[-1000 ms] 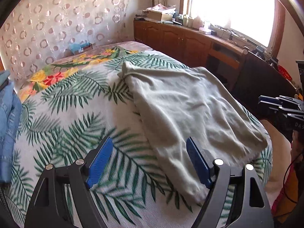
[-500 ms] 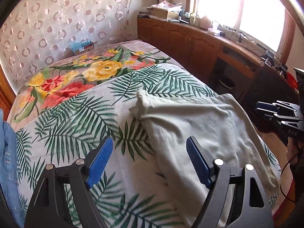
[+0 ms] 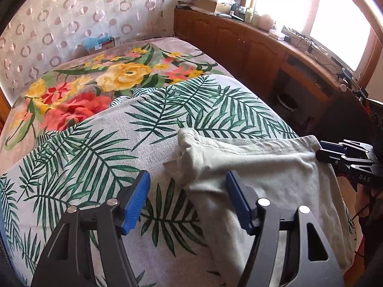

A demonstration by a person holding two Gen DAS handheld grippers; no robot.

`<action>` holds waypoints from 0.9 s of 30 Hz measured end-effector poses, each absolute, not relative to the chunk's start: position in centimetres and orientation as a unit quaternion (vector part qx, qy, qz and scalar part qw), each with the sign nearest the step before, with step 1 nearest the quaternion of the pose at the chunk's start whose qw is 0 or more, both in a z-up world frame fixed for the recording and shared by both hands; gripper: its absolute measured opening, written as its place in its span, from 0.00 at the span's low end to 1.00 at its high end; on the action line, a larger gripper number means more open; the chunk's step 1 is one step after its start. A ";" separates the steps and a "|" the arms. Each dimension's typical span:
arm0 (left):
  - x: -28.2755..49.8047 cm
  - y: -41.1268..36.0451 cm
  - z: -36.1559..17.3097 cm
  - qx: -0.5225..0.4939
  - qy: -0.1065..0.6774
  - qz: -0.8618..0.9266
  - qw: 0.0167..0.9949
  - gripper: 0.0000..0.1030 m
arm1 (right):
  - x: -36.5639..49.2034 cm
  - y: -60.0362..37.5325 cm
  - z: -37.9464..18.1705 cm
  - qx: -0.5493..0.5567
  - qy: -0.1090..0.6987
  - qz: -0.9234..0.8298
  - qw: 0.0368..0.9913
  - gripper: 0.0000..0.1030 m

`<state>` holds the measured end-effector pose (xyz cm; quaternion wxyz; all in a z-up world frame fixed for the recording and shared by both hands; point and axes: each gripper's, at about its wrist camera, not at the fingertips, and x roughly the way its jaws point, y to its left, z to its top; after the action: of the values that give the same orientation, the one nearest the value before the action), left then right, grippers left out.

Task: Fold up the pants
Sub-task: 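Move both grippers to the grey-green pants edge and close on it, then lift the grey-green pants up off the bed with both grippers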

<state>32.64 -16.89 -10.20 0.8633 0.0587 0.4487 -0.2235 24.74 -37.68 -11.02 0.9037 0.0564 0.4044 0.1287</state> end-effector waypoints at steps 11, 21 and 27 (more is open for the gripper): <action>34.2 -17.2 -10.8 0.043 0.457 -0.235 0.857 0.49 | 26.1 -37.8 -11.4 0.077 0.409 0.140 0.898 0.31; 33.9 -18.1 -10.9 0.063 0.451 -0.231 0.860 0.48 | 26.1 -37.3 -11.4 0.072 0.408 0.137 0.900 0.30; 33.6 -18.3 -10.8 0.062 0.449 -0.242 0.858 0.32 | 25.8 -36.5 -11.0 0.046 0.398 0.140 0.905 0.09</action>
<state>33.59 -18.30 -10.77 0.8578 0.0618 0.4494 -0.2419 25.76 -36.49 -10.99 0.9054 0.0460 0.3982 0.1399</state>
